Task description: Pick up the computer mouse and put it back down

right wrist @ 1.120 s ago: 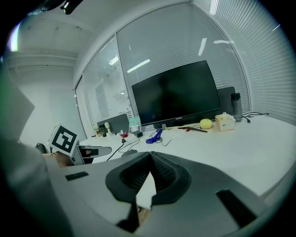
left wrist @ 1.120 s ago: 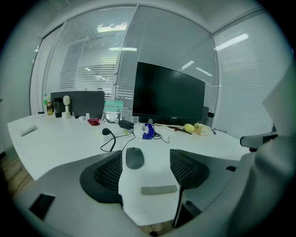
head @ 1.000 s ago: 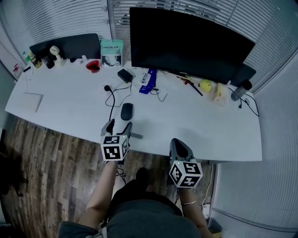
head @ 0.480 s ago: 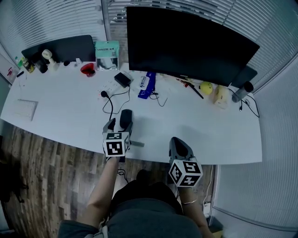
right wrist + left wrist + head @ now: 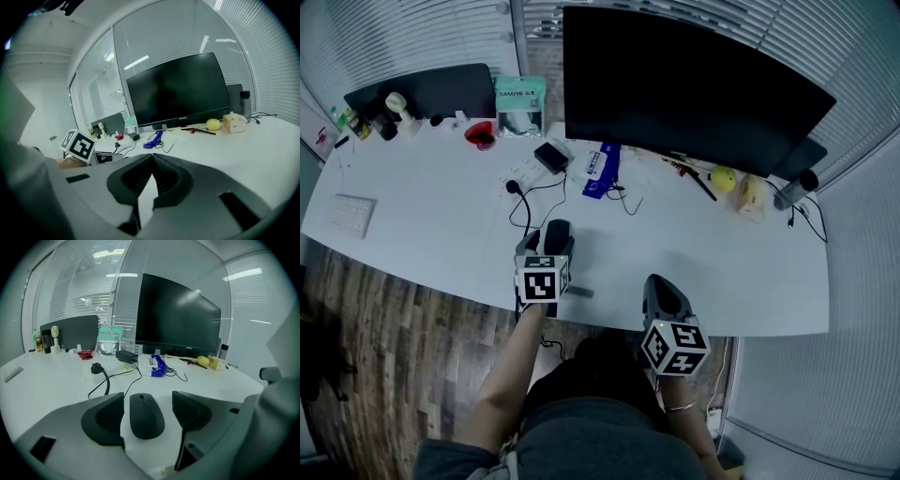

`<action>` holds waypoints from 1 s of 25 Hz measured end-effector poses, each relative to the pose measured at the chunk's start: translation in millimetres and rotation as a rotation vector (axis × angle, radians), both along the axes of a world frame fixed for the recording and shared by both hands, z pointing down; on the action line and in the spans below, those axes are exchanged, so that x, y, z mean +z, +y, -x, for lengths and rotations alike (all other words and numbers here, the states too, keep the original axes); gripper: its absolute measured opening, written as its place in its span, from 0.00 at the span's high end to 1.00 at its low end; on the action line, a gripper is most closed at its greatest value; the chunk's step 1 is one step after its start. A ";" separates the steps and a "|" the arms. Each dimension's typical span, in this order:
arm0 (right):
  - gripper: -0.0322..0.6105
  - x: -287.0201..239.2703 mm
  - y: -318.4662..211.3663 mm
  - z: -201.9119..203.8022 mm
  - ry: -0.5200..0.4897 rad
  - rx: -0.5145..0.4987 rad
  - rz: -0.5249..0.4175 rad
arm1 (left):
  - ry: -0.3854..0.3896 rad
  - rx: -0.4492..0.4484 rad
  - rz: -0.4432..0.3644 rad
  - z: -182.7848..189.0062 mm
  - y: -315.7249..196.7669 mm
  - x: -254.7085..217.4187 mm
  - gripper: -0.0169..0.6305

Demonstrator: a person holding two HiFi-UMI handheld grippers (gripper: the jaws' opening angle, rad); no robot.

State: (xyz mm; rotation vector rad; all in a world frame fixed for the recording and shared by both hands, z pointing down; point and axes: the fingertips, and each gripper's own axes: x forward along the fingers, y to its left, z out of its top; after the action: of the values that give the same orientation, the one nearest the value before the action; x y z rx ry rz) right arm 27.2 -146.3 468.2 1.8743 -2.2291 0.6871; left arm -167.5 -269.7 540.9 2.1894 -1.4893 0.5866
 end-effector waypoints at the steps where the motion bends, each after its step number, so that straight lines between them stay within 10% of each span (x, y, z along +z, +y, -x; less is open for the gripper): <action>1: 0.94 0.4 -1.2 -1.0 -0.001 0.001 0.000 | -0.006 0.000 0.004 -0.6 -1.6 2.0 0.50; 25: 0.94 7.2 -44.3 -22.1 -0.016 -0.025 0.023 | -0.097 -0.025 0.154 -6.8 -25.7 56.9 0.50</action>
State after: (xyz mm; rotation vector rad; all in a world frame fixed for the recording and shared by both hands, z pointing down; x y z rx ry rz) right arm 49.3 -190.6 475.4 1.8338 -2.2408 0.7225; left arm -160.8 -295.4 597.8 2.0482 -1.4655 0.7819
